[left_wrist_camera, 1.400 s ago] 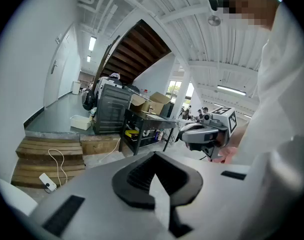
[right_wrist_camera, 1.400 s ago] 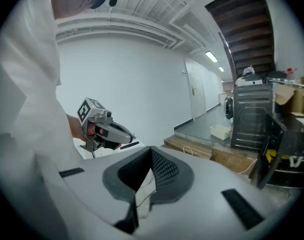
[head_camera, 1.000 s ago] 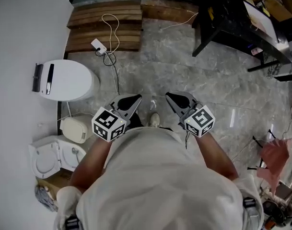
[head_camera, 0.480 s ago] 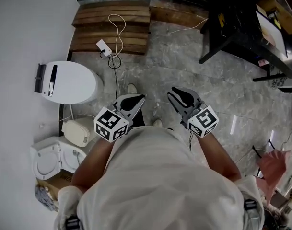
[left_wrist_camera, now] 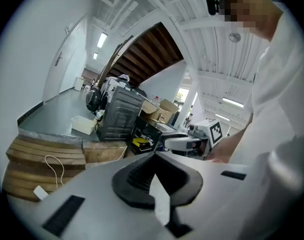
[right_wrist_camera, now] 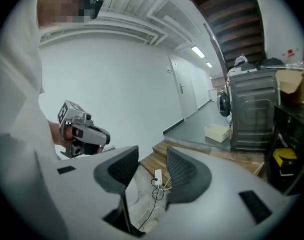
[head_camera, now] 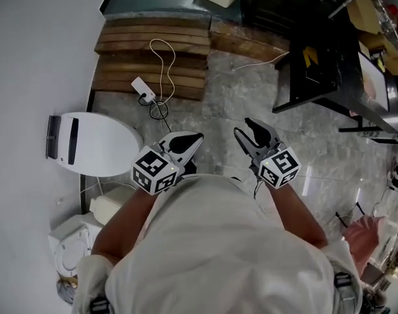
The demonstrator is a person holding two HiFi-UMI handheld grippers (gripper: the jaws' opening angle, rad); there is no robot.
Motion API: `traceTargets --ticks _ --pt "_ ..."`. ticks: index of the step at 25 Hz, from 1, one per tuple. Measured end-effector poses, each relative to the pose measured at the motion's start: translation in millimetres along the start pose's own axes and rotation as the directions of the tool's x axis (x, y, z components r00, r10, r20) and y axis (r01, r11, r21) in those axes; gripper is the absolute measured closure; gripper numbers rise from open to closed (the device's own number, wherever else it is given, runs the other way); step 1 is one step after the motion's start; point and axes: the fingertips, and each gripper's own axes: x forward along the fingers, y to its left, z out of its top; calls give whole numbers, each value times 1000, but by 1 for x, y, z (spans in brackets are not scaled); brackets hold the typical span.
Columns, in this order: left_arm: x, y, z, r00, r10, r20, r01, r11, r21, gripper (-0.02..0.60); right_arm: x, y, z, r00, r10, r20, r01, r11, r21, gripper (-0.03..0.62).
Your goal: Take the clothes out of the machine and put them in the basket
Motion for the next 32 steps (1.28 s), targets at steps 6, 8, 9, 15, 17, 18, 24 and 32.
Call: traceTargets --ticks 6,8,9,15,17,18,24,32 --pt "-17 97 46 999 16 47 -14 999 -30 584 93 -28 43 1000 -16 -21 16 999 -33 434" --pt "-18 119 58 998 34 56 -32 999 -30 584 113 -36 53 999 -3 -39 2 999 -39 434" --pt "-16 129 64 997 41 61 -40 999 -29 584 123 -42 59 999 4 -47 -6 999 -43 434" --pt "26 207 99 996 71 56 -69 997 -42 584 198 -112 86 998 26 -65 -28 999 -34 434" --pt "42 242 112 996 85 40 -83 995 -46 584 233 -139 95 997 46 -66 -47 999 -25 434" --pt "52 261 120 995 93 28 -92 995 -42 584 252 -154 101 996 55 -63 -57 998 -21 434" --pt "122 369 203 990 137 -21 -138 990 -38 584 351 -258 151 992 103 -67 -101 995 22 436" --pt "187 440 358 988 153 -12 -153 988 21 584 409 -371 256 993 103 -49 -103 995 6 435"
